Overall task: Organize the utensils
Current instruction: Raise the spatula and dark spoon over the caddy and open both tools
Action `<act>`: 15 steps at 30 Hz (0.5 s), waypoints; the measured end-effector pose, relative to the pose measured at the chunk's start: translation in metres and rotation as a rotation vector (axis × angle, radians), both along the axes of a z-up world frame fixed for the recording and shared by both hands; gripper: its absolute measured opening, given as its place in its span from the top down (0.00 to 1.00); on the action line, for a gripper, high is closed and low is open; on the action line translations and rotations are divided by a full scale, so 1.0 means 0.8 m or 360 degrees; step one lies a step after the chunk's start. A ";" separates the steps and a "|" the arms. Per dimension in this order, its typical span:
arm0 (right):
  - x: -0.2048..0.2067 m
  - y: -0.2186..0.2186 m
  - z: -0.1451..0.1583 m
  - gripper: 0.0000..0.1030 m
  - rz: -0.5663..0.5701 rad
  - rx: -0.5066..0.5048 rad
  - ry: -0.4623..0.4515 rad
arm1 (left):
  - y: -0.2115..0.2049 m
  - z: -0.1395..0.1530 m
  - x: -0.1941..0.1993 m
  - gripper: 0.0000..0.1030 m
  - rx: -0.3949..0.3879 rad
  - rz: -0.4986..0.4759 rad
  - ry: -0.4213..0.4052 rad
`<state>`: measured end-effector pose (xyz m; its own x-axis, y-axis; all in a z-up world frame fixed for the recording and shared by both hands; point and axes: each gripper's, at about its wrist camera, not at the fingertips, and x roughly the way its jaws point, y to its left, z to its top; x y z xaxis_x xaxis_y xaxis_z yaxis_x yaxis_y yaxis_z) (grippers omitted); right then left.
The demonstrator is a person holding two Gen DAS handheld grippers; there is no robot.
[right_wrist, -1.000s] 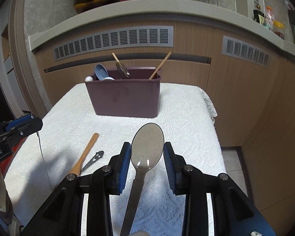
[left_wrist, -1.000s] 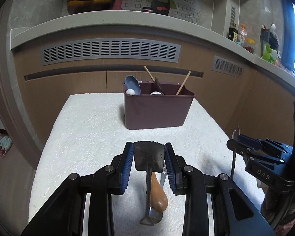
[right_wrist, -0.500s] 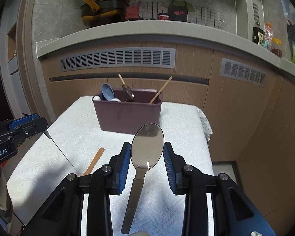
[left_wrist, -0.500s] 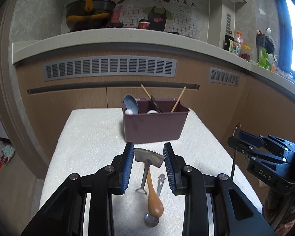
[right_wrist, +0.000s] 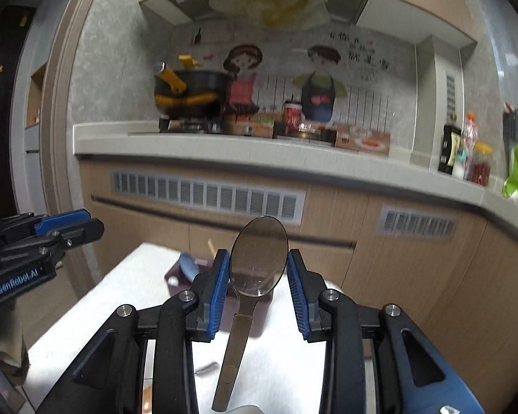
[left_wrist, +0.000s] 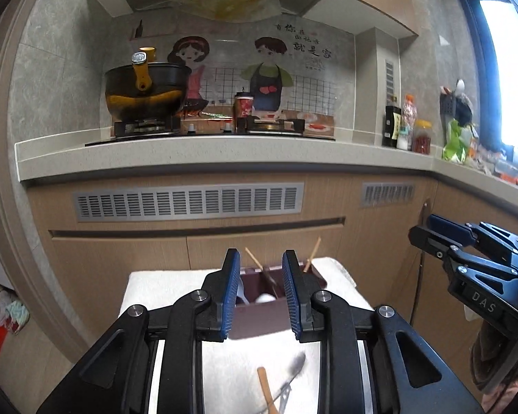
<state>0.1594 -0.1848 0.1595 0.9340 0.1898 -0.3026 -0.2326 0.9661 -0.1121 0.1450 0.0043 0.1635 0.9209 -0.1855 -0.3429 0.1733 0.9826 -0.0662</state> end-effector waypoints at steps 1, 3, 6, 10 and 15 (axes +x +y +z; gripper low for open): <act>0.003 0.000 0.004 0.70 0.0004 0.0000 -0.0001 | 0.001 0.001 0.006 0.75 0.0008 -0.0016 0.0024; 0.008 -0.003 0.006 0.70 -0.0002 0.0003 0.0008 | 0.001 -0.007 0.015 0.75 0.0025 -0.0047 0.0088; 0.014 -0.010 -0.007 0.70 -0.0021 -0.0016 0.0055 | -0.007 -0.040 0.031 0.74 0.0056 -0.0124 0.0230; 0.024 -0.021 -0.038 0.70 -0.0044 -0.0011 0.0180 | -0.033 -0.102 0.055 0.71 0.0135 -0.0308 0.0455; 0.028 -0.041 -0.083 0.70 -0.0066 0.0021 0.0323 | -0.079 -0.181 0.081 0.55 0.0255 -0.0653 0.0791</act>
<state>0.1816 -0.2180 0.0933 0.8613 0.1578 -0.4830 -0.2094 0.9763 -0.0544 0.2095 -0.0586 0.0188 0.5112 -0.3987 -0.7613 0.5221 0.8478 -0.0934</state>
